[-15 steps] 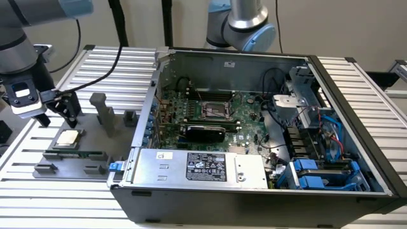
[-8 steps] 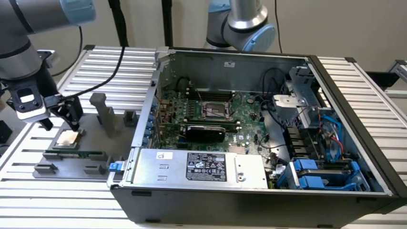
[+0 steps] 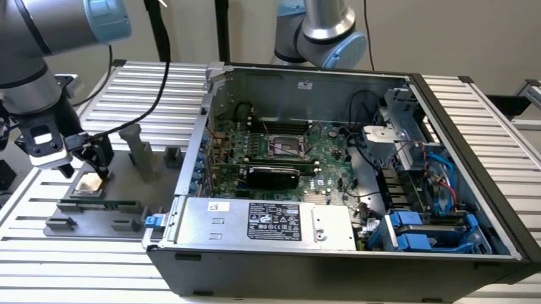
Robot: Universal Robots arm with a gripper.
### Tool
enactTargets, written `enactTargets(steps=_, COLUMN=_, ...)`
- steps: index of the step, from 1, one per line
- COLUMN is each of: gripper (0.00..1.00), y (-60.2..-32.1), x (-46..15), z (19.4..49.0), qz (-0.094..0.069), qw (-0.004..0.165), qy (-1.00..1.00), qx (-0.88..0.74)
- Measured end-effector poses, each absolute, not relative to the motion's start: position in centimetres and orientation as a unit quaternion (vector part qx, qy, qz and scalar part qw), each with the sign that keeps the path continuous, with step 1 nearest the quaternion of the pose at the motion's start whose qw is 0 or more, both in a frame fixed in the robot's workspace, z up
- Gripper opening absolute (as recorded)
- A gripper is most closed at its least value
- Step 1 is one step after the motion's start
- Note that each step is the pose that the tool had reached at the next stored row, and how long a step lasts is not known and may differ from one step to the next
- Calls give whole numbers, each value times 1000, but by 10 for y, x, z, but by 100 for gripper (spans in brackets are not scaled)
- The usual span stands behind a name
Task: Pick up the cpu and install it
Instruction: 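Pick up the cpu and move it towards the insertion slot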
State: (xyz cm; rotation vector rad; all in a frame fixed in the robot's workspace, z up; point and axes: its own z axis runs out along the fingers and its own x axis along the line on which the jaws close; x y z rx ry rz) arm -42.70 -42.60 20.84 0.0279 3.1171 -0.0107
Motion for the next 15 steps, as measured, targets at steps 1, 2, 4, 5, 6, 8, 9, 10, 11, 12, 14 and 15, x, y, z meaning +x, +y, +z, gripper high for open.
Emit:
enactTargets(steps=1, gripper=71, y=-426, x=-427, z=207, qz=-3, qw=12, qy=1000, qx=9)
enactTargets(steps=2, gripper=71, y=-426, x=-427, z=205, qz=-3, qw=11, qy=1000, qx=9)
enactTargets(steps=4, gripper=71, y=-426, x=-427, z=202, qz=-3, qw=9, qy=1000, qx=9)
enactTargets(steps=5, gripper=71, y=-426, x=-427, z=201, qz=-3, qw=7, qy=1000, qx=9)
enactTargets(steps=6, gripper=71, y=-426, x=-426, z=200, qz=-3, qw=6, qy=1000, qx=9)
enactTargets(steps=8, gripper=71, y=-426, x=-425, z=198, qz=-4, qw=2, qy=1000, qx=9)
enactTargets(steps=9, gripper=71, y=-426, x=-425, z=197, qz=-4, qw=0, qy=1000, qx=9)
enactTargets(steps=10, gripper=71, y=-426, x=-424, z=197, qz=-4, qw=-2, qy=1000, qx=9)
enactTargets(steps=11, gripper=71, y=-426, x=-424, z=197, qz=-4, qw=-2, qy=1000, qx=9)
enactTargets(steps=12, gripper=71, y=-426, x=-423, z=196, qz=-4, qw=-2, qy=1000, qx=9)
enactTargets(steps=14, gripper=71, y=-426, x=-423, z=195, qz=-4, qw=-2, qy=1000, qx=9)
enactTargets(steps=15, gripper=71, y=-426, x=-423, z=195, qz=-4, qw=-2, qy=1000, qx=9)
